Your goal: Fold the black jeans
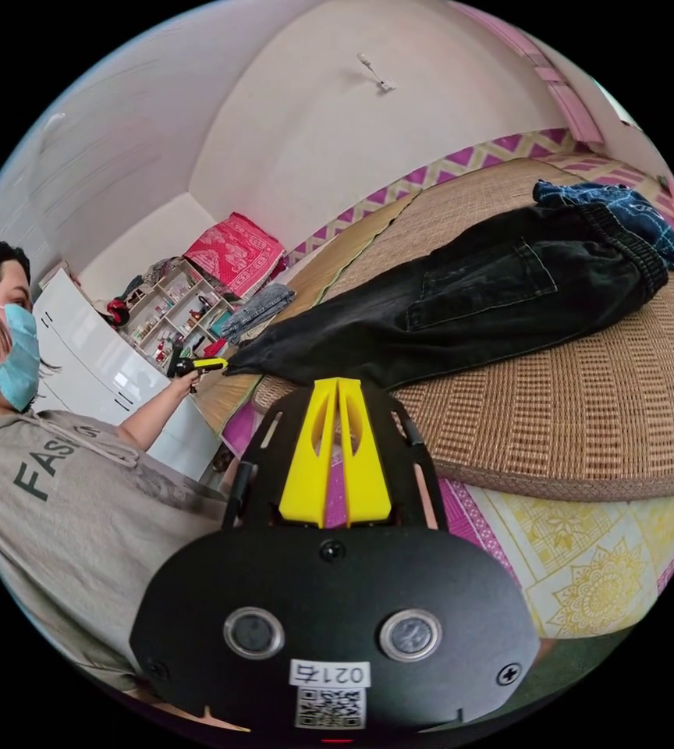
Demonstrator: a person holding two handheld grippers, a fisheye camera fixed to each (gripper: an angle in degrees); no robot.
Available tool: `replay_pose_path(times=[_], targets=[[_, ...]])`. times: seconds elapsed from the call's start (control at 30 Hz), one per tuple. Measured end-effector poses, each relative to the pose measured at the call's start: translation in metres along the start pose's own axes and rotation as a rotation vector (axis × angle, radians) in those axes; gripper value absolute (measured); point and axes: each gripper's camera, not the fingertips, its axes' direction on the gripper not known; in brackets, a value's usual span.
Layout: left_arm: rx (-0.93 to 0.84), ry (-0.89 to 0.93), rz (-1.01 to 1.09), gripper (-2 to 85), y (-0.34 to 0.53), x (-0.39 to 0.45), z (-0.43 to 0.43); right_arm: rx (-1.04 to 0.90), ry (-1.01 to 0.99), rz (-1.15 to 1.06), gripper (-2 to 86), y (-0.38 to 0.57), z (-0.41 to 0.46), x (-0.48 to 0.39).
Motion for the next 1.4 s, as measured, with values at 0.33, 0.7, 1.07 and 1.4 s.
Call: replay_pose_path(times=[0.33,0.7,1.07,1.4], targets=[[-0.11,0.121,0.0,-0.9,0.003,-0.009,0.003,0.002,-0.033,0.026,-0.6,-0.016,-0.019,-0.002],[0.105,0.394,-0.27,-0.5,0.014,-0.11,-0.044,0.032,-0.031,0.025,-0.5,-0.04,-0.052,-0.031],[-0.107,0.053,-0.136,-0.4,-0.026,-0.046,0.006,-0.057,-0.054,-0.173,2.8,-0.11,-0.033,-0.126],[-0.078,0.096,-0.14,-0.5,0.004,-0.048,0.016,-0.463,0.505,-0.984,6.4,-0.142,0.114,-0.315]])
